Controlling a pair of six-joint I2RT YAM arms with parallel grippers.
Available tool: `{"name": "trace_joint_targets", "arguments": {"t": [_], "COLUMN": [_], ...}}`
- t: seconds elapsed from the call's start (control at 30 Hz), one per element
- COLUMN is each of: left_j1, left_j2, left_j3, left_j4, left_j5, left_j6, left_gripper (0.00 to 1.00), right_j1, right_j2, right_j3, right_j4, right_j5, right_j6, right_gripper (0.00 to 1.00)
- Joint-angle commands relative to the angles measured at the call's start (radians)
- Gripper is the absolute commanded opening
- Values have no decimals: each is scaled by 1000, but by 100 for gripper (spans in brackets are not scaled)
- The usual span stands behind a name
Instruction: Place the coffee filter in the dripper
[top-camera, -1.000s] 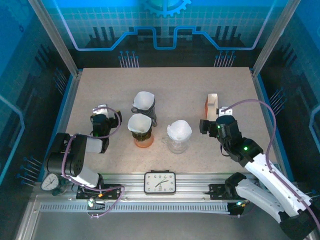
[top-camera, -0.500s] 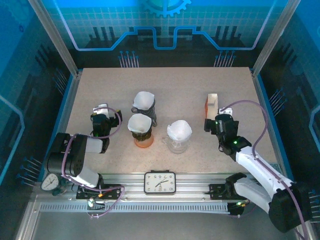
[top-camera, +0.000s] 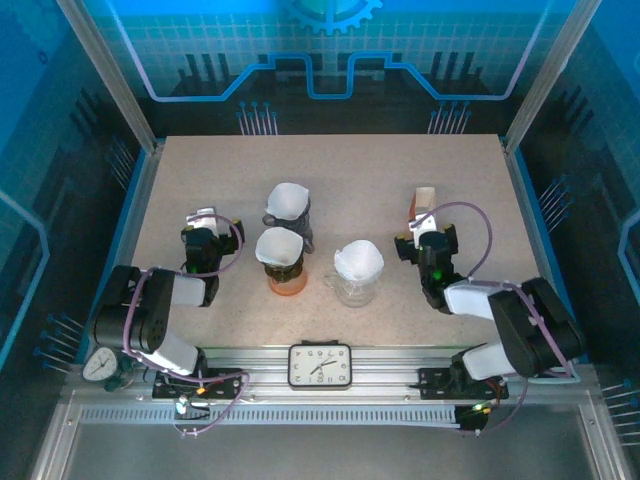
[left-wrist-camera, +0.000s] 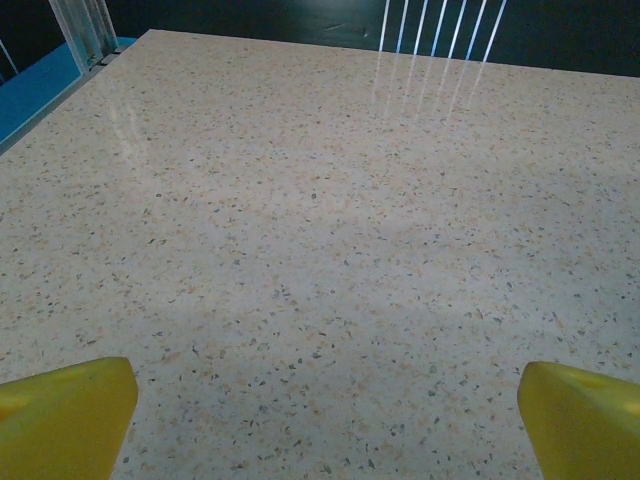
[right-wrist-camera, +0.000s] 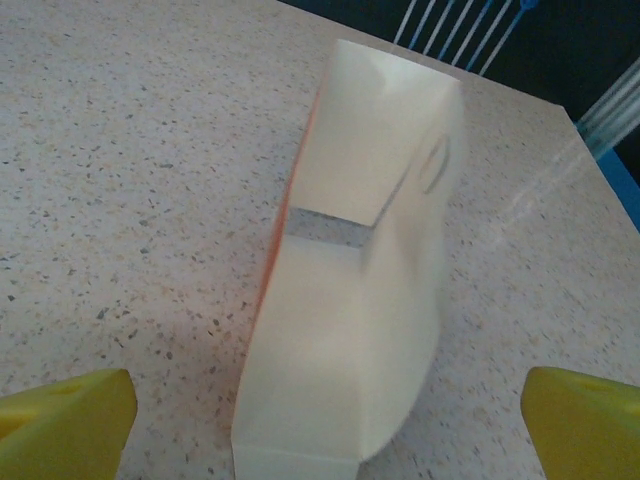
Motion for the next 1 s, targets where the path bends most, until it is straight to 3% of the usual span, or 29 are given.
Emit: {"name": "trace_joint_targets", "arguments": {"t": [0.0,0.07,0.27,0.37,0.43,0.47,0.6,0.97], "left_j1": [-7,-7,-7,-7,-7,-7,-7,-7], "left_j2": [9,9,9,9,9,9,9,9], "left_j3": [16,16,16,16,16,16,16,16], "left_j4": [30,29,28,28,30,28,29,29], "left_j5": [-7,-6,-7,-6,-7,-6,-6,-5], "left_j6": [18,19,19,19,19,19,19,19], "left_gripper": [99,99,99,99,99,99,99,99], "right_j1": [-35,-74,-163,-187,-183,-177,-209,-230], "right_j2": [61,38,40,54,117,89,97,94], "right_j3": [8,28,-4,-17,-43,-25,9,3], "right_j4": [236,144,186,205,348,261,195,208], "right_j5": [-27,-98,-218,-240,-194,-206,-243,-241], "right_j6": [-62,-22,59,94,82,91,110,137], "right_gripper": [100,100,100,100,100,100,100,100]}}
